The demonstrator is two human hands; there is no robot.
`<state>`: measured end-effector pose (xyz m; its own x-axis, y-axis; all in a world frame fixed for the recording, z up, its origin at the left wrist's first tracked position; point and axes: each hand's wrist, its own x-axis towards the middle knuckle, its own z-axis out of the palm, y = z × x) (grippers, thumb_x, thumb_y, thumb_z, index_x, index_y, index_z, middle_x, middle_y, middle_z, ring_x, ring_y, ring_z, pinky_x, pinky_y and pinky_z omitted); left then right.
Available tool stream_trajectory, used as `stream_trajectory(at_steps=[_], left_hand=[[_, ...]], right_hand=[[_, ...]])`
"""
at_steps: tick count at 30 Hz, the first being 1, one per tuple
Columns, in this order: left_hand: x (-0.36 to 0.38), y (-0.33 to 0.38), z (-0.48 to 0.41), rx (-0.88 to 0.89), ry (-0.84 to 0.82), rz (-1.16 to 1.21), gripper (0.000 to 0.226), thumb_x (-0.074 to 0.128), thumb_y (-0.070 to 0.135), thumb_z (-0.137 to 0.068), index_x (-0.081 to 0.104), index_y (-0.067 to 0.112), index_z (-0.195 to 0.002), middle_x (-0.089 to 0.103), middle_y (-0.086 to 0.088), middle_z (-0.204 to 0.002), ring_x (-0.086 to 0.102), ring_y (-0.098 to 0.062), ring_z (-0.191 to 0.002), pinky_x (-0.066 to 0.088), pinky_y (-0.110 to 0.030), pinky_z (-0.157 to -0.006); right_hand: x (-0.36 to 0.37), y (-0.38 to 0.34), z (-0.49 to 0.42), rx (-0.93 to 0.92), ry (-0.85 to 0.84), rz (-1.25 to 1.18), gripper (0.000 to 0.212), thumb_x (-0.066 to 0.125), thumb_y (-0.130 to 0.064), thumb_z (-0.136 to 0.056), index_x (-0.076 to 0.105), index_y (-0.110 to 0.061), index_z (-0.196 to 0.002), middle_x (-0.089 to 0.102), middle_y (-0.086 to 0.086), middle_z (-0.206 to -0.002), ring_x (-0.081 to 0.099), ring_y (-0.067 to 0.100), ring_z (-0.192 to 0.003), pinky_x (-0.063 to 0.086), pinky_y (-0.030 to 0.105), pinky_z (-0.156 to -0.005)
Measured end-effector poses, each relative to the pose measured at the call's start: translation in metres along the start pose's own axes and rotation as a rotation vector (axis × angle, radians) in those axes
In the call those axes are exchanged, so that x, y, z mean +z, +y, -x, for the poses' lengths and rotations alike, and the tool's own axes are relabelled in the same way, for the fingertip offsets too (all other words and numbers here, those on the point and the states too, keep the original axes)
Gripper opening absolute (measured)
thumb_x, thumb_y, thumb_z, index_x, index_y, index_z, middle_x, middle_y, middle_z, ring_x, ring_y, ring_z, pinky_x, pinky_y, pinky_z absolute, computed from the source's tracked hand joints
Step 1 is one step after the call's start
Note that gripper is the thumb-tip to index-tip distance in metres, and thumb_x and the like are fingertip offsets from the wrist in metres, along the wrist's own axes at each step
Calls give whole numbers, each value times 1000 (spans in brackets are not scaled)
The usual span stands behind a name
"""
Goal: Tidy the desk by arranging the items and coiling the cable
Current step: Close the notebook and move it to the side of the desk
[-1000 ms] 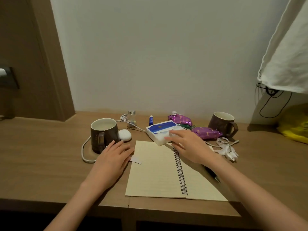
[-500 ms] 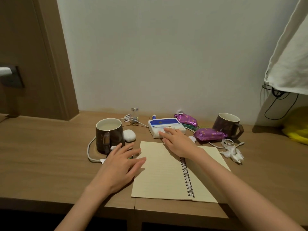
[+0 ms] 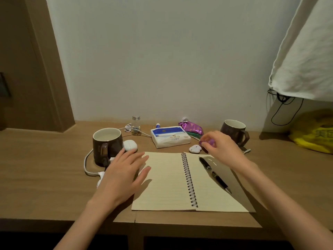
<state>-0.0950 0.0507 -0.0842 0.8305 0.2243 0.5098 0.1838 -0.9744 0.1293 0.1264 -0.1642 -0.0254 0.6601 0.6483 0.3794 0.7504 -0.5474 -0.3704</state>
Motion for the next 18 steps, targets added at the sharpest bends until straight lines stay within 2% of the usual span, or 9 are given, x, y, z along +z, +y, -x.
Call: stream_trajectory(at_steps=[3,5,8,11,13,16,18], left_hand=[[4,25,-21,75,23,30,49,33,48,-90,60,27,-125,61,7,-126,52,-14,-121,34,-40,-110],[11,44,-36,117,12,54,42,40,42,-92,58,27,-126,62,7,-124,54,-13,-116,45,-37,-100],[24,71,-60,108,-104,107,42,43,38,-95,48,28,-135,52,10,-136,46,-10,-124,39,-28,-97],[39,90,-81,64,-213,131,43,40,37,-97,45,25,-137,48,9,-140,43,-13,-126,41,-31,-96],[49,96,-92,36,-292,126,37,40,37,-97,53,23,-128,53,6,-133,47,-17,-120,45,-34,-90],[60,100,-105,5,-364,95,26,42,37,-94,59,17,-96,58,0,-108,52,-23,-104,46,-35,-77],[66,101,-110,-17,-358,89,28,43,37,-94,60,15,-95,57,-2,-109,51,-22,-103,45,-36,-80]], right_hand=[[-5,11,17,123,-131,31,20,60,-38,-89,59,-23,-102,63,-4,-96,59,11,-86,52,34,-76],[-2,14,29,181,-248,56,26,62,-43,-87,53,-24,-101,61,-6,-92,58,10,-82,47,28,-66],[8,15,40,220,-315,70,34,62,-50,-84,50,-25,-104,59,-7,-89,57,9,-79,47,26,-62],[16,18,42,214,-263,129,30,58,-46,-87,53,-23,-106,63,-3,-94,59,13,-83,54,35,-73],[15,19,42,224,-254,117,25,54,-40,-89,55,-22,-106,65,0,-98,60,15,-86,55,38,-77],[10,22,42,241,-279,85,22,53,-34,-90,58,-20,-106,64,0,-98,60,15,-87,54,36,-78],[7,26,41,265,-276,35,23,53,-32,-89,60,-20,-107,64,0,-96,60,14,-84,54,34,-77]])
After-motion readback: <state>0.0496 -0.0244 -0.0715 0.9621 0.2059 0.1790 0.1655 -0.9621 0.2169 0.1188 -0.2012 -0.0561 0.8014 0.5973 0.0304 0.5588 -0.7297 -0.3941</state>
